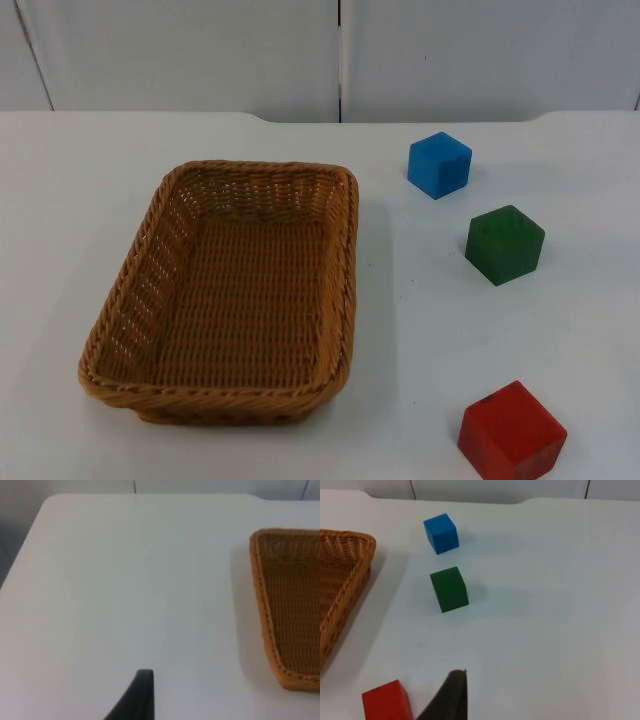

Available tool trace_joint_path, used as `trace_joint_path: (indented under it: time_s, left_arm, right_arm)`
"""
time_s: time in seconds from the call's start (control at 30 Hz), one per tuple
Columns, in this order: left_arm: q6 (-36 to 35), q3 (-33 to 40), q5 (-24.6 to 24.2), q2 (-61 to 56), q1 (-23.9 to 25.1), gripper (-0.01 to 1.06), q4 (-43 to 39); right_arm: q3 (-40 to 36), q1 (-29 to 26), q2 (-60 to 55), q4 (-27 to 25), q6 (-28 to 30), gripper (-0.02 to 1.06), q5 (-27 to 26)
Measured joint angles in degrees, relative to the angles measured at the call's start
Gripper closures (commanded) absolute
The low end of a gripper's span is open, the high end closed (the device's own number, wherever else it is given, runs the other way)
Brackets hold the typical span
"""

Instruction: Pick up one cube with each hand and place exactly two cubes into the same basket, leaving the remaining cube outside.

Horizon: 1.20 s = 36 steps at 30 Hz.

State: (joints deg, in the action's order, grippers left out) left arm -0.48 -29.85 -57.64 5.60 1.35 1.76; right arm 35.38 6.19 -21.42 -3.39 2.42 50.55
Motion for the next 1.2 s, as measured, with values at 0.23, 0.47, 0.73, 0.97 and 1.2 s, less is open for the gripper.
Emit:
trace_joint_path:
  time_s: [0.23,0.47,0.73,0.97,1.2]
  left_arm:
    - [-0.5,0.0,3.4,3.1,0.0,0.05,3.3]
    - [-0.5,-1.9,4.7,8.7,0.0,0.05,4.5]
    - [1.3,-6.5,6.9,15.3,0.0,0.05,7.6]
    - [4.3,-8.4,7.0,19.2,0.0,0.05,11.4]
    - [7.8,-8.4,8.6,22.1,0.0,0.05,15.1]
  right_arm:
    - [0.2,0.0,-4.6,0.0,0.0,-0.01,-3.2]
    - [2.0,0.0,-8.5,0.0,0.1,-0.01,-3.9]
    - [6.2,0.0,-14.4,0.0,0.1,-0.01,-4.9]
    - [8.7,0.0,-19.7,0.0,0.2,-0.01,-5.3]
    - [10.3,0.0,-26.0,0.0,0.2,-0.01,-5.6]
